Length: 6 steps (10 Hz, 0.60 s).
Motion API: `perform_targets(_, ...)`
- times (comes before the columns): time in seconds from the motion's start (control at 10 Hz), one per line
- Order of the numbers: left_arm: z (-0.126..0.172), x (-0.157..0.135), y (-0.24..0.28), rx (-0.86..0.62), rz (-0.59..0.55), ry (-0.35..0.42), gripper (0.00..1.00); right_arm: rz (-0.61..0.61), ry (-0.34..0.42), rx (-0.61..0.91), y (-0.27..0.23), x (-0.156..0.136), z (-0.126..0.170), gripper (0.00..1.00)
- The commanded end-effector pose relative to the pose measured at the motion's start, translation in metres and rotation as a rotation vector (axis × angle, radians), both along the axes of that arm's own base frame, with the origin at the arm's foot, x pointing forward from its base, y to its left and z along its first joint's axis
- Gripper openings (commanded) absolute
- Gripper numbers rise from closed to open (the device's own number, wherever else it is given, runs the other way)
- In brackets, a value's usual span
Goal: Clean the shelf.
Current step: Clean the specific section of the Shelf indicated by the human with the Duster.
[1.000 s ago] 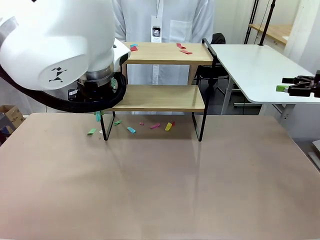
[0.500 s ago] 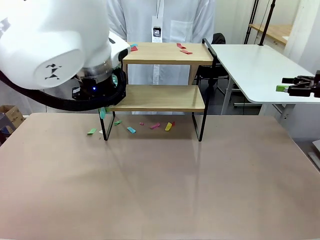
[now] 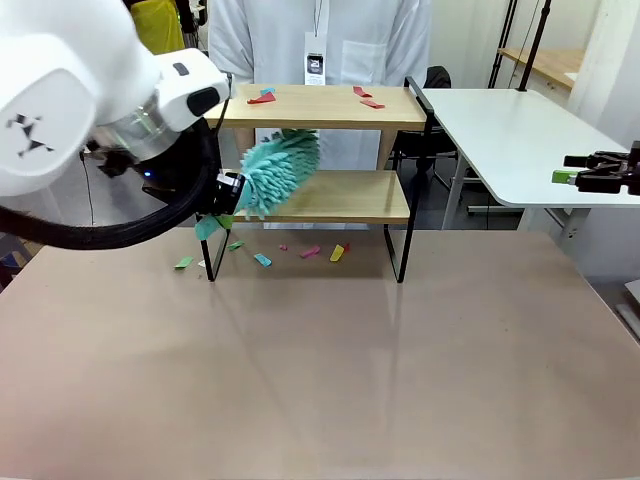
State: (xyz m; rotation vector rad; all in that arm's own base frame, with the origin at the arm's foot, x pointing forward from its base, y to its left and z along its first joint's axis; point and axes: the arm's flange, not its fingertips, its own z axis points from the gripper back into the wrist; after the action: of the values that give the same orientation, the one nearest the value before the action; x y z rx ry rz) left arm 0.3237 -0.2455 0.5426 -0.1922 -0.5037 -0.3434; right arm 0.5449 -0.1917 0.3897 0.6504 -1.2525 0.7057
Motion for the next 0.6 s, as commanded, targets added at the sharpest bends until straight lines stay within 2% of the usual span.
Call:
perform_targets(0.0, -0.001, -0.005, 0.034, -0.003, -0.235, 0.037, 0.13, 0.003, -0.006, 0.000, 0.002, 0.000, 0.003, 1.00)
perform_targets(0.3, -0.001, -0.005, 0.072, -0.014, -0.547, 0.059, 0.13, 0.003, -0.006, 0.000, 0.002, 0.000, 0.003, 1.00)
perform_targets(0.5, 0.011, -0.007, 0.094, -0.066, -0.636, 0.061, 0.13, 0.003, -0.006, 0.000, 0.002, 0.000, 0.003, 1.00)
